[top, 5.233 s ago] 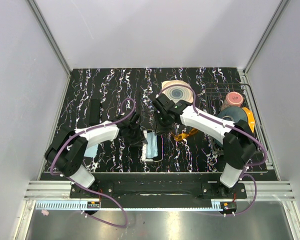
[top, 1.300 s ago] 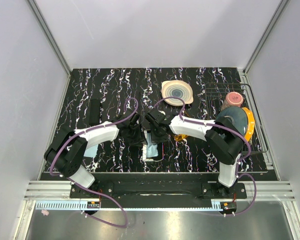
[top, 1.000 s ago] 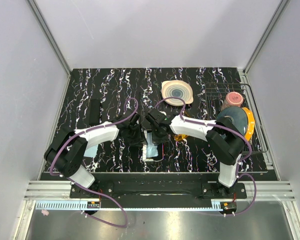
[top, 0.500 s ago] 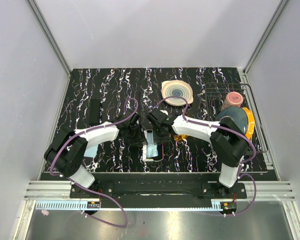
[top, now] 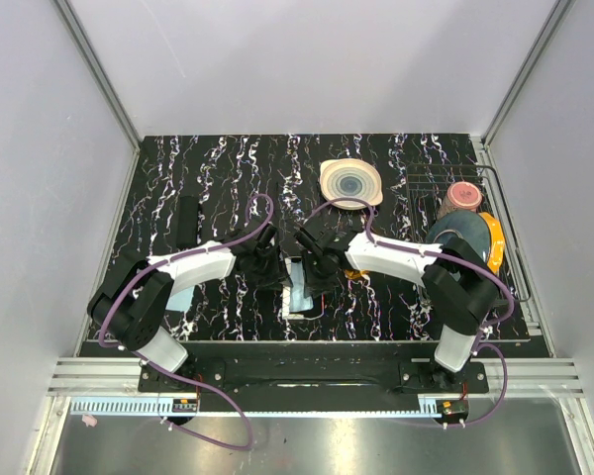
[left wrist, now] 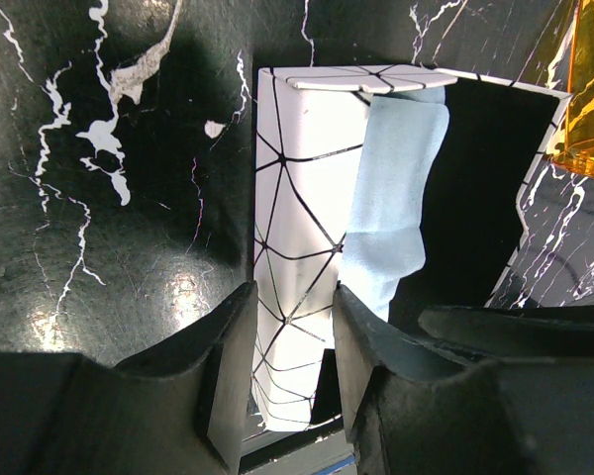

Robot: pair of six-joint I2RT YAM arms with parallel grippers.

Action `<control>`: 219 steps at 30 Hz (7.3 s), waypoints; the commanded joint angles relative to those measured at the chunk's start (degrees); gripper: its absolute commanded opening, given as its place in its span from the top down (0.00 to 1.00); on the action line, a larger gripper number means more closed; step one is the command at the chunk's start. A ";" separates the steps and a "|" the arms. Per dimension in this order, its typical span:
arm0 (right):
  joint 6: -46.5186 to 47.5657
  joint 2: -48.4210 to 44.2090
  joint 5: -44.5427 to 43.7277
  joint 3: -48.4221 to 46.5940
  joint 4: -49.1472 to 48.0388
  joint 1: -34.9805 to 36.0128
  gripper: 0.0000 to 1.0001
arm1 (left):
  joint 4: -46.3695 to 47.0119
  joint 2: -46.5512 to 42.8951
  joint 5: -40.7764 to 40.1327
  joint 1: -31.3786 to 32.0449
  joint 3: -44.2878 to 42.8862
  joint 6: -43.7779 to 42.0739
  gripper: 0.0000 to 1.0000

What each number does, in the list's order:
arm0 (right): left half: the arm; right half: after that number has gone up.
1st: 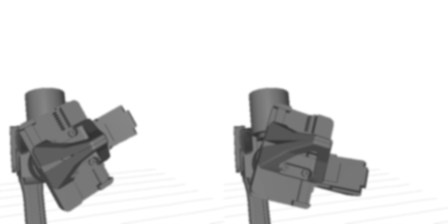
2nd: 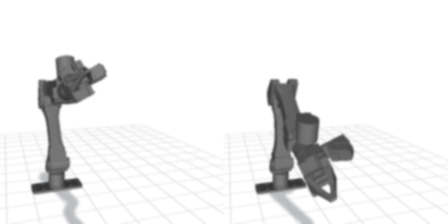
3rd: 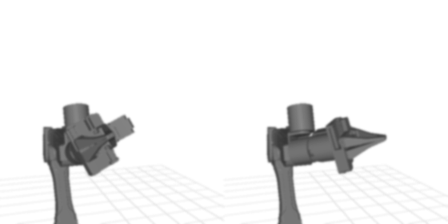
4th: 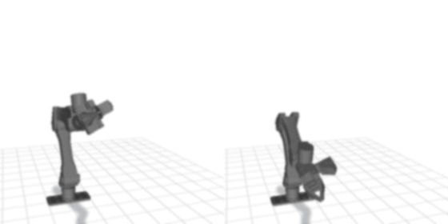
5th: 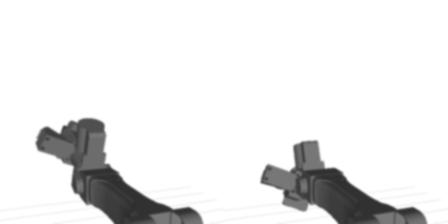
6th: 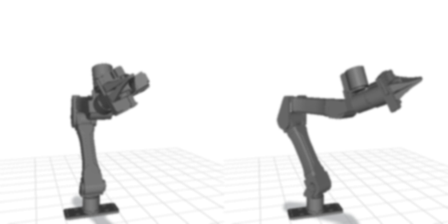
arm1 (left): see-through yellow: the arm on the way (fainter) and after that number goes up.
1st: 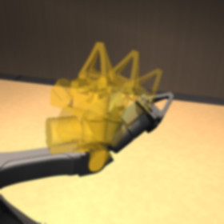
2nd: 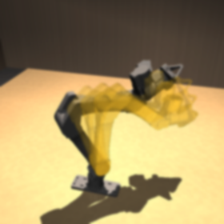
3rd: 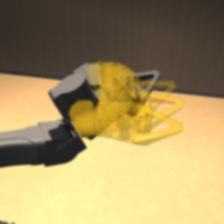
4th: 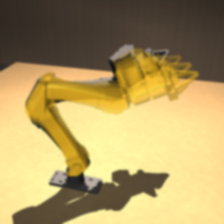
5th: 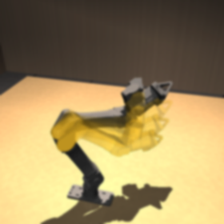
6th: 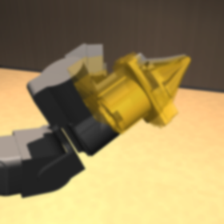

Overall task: Organize the sunglasses
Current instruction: Smooth out the folded cleaning cloth from the sunglasses case, then pick up the sunglasses from the center of the board.

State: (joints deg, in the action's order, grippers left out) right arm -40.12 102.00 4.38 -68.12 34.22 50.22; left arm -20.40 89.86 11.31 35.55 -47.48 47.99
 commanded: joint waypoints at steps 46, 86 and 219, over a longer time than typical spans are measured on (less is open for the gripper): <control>-0.14 1.72 2.38 -0.53 5.07 1.11 1.00 | -1.13 0.14 -0.76 -0.22 1.78 -0.61 0.61; 3.82 8.83 1.51 -8.70 -8.80 -1.61 0.94 | 0.27 -11.55 -3.49 -0.22 2.13 -1.49 0.72; 35.02 12.61 -19.42 -22.67 11.66 -29.56 0.19 | 5.46 -28.61 -25.37 1.98 3.62 -12.13 0.01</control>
State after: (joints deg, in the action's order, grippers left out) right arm -9.34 114.30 -18.74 -87.35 44.21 22.11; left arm -16.71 61.30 -14.70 38.15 -42.19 37.04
